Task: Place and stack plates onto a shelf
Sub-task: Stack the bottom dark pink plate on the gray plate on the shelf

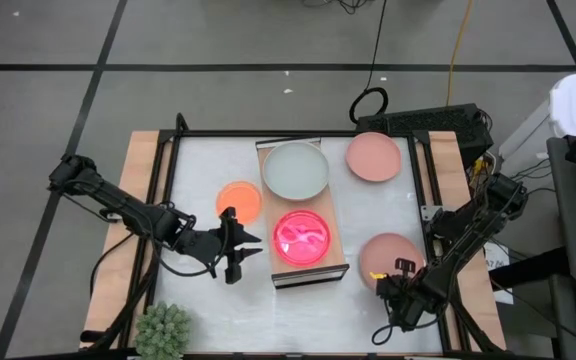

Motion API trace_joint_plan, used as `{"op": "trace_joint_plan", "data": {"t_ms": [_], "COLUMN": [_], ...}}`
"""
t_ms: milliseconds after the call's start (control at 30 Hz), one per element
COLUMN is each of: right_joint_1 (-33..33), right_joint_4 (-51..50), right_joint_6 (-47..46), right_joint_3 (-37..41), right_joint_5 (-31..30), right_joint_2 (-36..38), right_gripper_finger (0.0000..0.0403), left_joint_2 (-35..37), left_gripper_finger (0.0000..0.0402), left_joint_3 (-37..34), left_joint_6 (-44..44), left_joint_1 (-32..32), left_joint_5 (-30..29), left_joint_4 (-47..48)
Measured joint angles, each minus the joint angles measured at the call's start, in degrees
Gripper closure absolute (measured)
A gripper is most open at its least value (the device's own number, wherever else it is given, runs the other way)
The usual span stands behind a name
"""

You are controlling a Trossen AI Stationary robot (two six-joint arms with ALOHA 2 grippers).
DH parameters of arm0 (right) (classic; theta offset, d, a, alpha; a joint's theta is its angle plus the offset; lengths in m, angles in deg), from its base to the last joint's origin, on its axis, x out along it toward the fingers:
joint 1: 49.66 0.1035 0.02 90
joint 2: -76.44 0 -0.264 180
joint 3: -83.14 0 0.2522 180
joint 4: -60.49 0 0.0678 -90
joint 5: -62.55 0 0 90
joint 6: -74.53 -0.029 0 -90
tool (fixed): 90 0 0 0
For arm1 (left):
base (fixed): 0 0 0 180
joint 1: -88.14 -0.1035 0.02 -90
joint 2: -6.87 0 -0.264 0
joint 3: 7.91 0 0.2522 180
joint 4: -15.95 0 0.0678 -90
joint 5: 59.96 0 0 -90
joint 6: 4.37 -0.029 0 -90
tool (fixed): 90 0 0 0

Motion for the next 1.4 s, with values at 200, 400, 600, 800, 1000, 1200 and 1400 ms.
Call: {"op": "trace_joint_plan", "data": {"t_ms": [200, 400, 600, 800, 1000, 1200, 1400], "right_joint_1": [0.00, -0.02, -0.11, -0.11, -0.47, -1.75, -3.69], "right_joint_4": [0.34, 0.16, -3.01, -9.61, -15.66, -19.53, -26.20], "right_joint_6": [-0.53, -0.24, 0.37, 0.56, 2.79, 7.04, 7.21], "right_joint_3": [1.11, 1.07, -0.65, -4.59, -9.02, -12.70, -15.39], "right_joint_5": [0.00, 0.52, 1.60, 0.12, -3.01, -6.90, -10.32], "right_joint_2": [0.04, 0.17, 0.22, 0.20, 0.17, 0.17, 0.17], "right_gripper_finger": [0.0356, 0.0391, 0.0398, 0.0402, 0.0402, 0.0402, 0.0403], "left_joint_2": [0.00, 0.00, 0.00, 0.00, 0.00, 0.00, 0.00], "left_gripper_finger": [0.0284, 0.0284, 0.0284, 0.0284, 0.0284, 0.0284, 0.0284], "left_joint_3": [0.00, 0.00, 0.00, 0.00, 0.00, 0.00, 0.00], "left_joint_6": [-0.06, -0.67, -0.96, -1.74, -2.19, -3.09, -3.27], "left_joint_1": [0.00, 0.00, 0.00, 0.00, 0.00, 0.00, 0.00], "left_joint_5": [0.00, 0.00, 0.00, 0.00, 0.00, 0.00, 0.00], "left_joint_4": [-0.81, -1.45, -1.42, -1.39, -1.14, -0.92, 0.65]}}
